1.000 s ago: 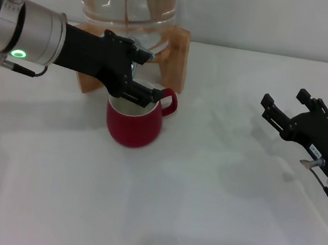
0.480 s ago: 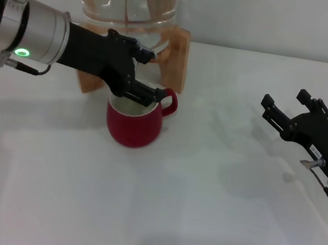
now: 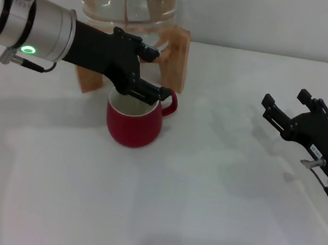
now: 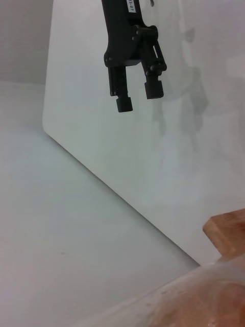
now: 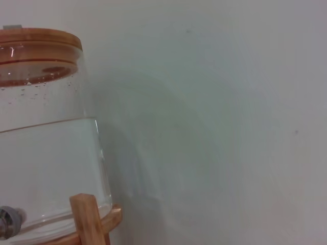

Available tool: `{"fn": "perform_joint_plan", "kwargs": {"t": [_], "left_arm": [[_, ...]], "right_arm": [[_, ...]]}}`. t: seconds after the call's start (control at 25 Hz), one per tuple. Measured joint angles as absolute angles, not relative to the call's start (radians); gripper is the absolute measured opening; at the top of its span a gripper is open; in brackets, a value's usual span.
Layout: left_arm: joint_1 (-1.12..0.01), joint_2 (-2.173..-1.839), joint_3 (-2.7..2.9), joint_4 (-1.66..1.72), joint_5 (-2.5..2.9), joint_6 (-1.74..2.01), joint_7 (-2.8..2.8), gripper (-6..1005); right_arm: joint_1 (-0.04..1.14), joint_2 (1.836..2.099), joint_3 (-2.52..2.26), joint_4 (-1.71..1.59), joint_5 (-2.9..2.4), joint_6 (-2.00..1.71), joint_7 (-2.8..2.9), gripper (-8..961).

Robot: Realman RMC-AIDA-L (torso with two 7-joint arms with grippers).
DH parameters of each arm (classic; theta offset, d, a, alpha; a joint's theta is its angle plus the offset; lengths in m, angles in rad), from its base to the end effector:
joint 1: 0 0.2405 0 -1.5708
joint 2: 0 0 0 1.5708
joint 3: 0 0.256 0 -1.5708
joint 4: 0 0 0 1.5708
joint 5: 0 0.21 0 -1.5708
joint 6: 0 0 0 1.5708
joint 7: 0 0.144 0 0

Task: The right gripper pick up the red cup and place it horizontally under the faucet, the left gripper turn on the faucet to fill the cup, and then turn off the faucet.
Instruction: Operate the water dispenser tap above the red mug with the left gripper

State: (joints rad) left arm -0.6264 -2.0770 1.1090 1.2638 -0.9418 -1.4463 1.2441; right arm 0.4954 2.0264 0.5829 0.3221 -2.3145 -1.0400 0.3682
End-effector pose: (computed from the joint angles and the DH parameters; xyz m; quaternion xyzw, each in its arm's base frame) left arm -0.1491 0.3834 0.0284 -0.9795 -0.1000 -0.0431 0.1694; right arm 0.2774 0.3426 -0.0603 -0.7760 0.2713 0.3507 0.4486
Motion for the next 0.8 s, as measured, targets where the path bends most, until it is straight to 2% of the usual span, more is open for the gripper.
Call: {"fn": "perform_joint_plan", "kwargs": {"t": [0.8], "left_arm": [[-0.623, -2.079, 1.109, 1.264, -0.942, -1.418, 1.245, 875]], "right_arm": [[0.495, 2.026, 0.583, 0.323, -2.313, -1.042, 0.368, 872]]}}
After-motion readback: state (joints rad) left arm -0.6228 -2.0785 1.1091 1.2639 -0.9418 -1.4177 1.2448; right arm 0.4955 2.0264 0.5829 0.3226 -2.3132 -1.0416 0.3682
